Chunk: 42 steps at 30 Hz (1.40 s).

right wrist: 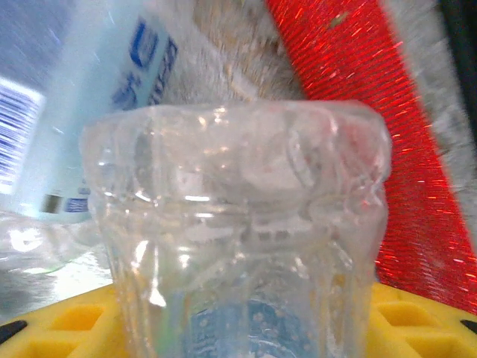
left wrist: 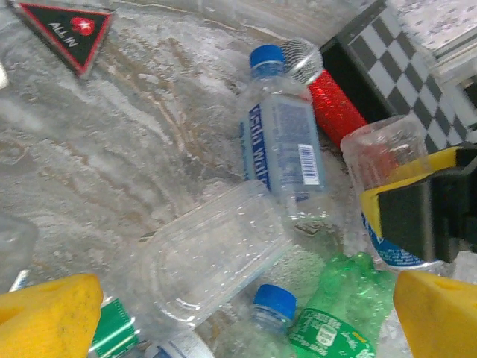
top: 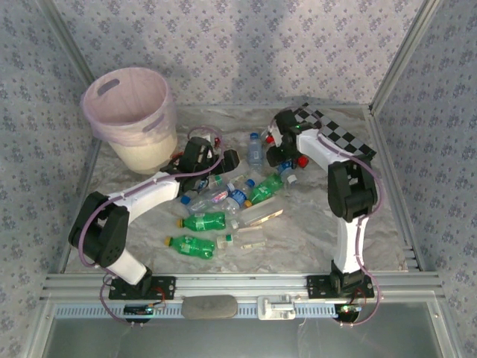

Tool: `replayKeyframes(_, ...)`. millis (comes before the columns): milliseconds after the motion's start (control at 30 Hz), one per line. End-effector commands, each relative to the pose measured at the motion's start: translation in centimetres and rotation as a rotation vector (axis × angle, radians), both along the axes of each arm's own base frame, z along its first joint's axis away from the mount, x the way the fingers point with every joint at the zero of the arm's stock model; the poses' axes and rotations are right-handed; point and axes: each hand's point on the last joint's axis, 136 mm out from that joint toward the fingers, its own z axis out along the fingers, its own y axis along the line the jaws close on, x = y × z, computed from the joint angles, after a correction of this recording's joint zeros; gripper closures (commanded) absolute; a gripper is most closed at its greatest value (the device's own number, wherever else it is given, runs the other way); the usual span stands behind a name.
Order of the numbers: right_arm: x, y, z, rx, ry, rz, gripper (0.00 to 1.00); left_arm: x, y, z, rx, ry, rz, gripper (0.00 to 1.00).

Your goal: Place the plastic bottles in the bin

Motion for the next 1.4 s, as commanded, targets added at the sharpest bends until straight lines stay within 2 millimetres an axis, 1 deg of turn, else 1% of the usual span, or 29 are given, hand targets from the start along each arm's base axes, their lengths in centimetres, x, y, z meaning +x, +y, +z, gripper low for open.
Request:
replayKeyframes(0,1.3,0.5,5.4,0.188,-0.116,-0.071,0.42,-0.3,-2.0,2.5,-0.076,-0.084,-0.083,0.00)
replayKeyframes(167,1.0,1.4,8.9,0.393,-0.133,-0.160,0.43,-1.4,-5.4,3.6,-0.111,-0.134,-0.233,0.00)
replayKeyframes(300,0.5,2.9,11.1,0.580,-0.128,-0.216,0.43,-2.5,-8.1,4.3,-0.144,-0.155,-0.338,0.00)
replayKeyframes(400,0.1,4.1,12.6,0.721,-0.129,-0.237,0.44,-3.1,-9.5,4.8,-0.160,-0.171,-0.396,0.00)
replayKeyframes(500,-0.5,5.1,13.5,0.811,-0.114,-0.247,0.45,-3.4,-10.3,5.2,-0.157,-0.186,-0.430,0.00)
replayKeyframes(700,-2.3,8.5,14.3,0.928,-0.042,-0.203,0.45,-3.3,-10.8,4.7,-0.142,-0.170,-0.442,0.00)
replayKeyframes(833,-3.6,10.2,14.1,0.941,-0.009,-0.175,0.45,-3.0,-10.8,4.3,-0.135,-0.158,-0.428,0.00)
replayKeyframes(900,-4.1,10.8,14.0,0.948,0.005,-0.167,0.45,-2.8,-10.6,4.1,-0.121,-0.157,-0.412,0.00)
replayKeyframes(1033,-4.9,11.2,14.1,0.963,0.018,-0.165,0.46,-2.2,-9.8,3.7,-0.092,-0.157,-0.371,0.00)
replayKeyframes(1167,-5.5,11.5,14.3,0.983,0.022,-0.165,0.46,-1.6,-9.2,3.3,-0.090,-0.150,-0.344,0.08)
replayKeyframes(1300,-6.0,11.9,14.1,0.982,0.031,-0.161,0.46,-1.4,-9.0,3.4,-0.108,-0.156,-0.333,0.23)
replayKeyframes(1367,-6.0,12.1,14.1,0.986,0.034,-0.159,0.46,-1.4,-9.0,3.4,-0.109,-0.157,-0.334,0.29)
